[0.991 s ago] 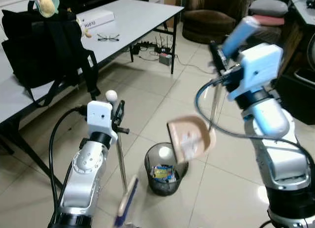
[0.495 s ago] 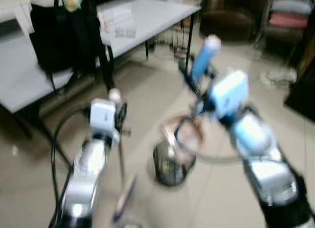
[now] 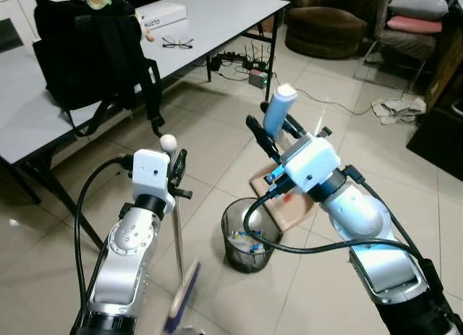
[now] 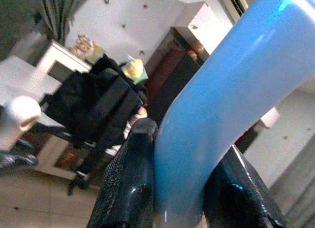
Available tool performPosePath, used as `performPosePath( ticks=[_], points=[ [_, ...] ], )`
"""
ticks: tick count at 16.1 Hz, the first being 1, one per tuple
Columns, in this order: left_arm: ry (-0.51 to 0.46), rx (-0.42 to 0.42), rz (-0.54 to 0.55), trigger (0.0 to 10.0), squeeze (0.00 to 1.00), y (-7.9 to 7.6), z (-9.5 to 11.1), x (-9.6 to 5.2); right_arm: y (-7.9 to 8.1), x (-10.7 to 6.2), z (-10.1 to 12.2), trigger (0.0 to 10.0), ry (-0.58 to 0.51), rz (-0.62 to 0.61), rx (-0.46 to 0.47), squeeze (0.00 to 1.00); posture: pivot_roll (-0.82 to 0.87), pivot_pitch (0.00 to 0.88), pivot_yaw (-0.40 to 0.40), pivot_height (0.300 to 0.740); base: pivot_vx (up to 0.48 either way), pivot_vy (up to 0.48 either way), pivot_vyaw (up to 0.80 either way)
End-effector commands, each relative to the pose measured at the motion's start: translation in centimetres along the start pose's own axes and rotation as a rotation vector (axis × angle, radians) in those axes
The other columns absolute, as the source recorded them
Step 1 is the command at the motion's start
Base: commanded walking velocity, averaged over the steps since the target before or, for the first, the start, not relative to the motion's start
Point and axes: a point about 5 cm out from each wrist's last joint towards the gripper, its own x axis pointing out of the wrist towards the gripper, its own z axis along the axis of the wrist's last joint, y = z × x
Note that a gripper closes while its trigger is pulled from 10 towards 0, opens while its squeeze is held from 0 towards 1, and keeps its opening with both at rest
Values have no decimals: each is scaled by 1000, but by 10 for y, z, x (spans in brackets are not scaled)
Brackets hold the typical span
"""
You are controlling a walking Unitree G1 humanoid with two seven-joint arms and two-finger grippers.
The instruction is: Sweep floor
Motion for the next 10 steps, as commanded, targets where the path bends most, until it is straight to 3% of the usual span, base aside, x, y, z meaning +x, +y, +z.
performPosePath(
  ticks=[1,4,6,7,9,10],
  points=[
    [-41,23,-10,10000,0,-1,10,5,-7,4,9,10000,-67,-22,-96,0,-25,12,27,740,0,0,0],
    [-41,25,-7,10000,0,0,10,4,-29,9,17,10000,-107,-150,-112,0,-23,10,29,740,0,0,0],
    [-32,22,-7,10000,0,1,9,3,-62,16,37,10000,-176,-330,-6,0,-29,2,36,740,0,0,0],
    [-36,20,-19,10000,0,0,10,2,-76,20,49,10000,-218,-389,106,0,-31,1,39,740,0,0,0],
    [-30,18,-29,10000,0,0,9,-1,-84,24,56,10000,-231,-436,278,0,-27,0,39,740,0,0,0],
    [-28,18,-30,10000,0,1,9,-2,-83,25,56,10000,-227,-438,318,0,-25,0,38,740,0,0,0]
  ],
)
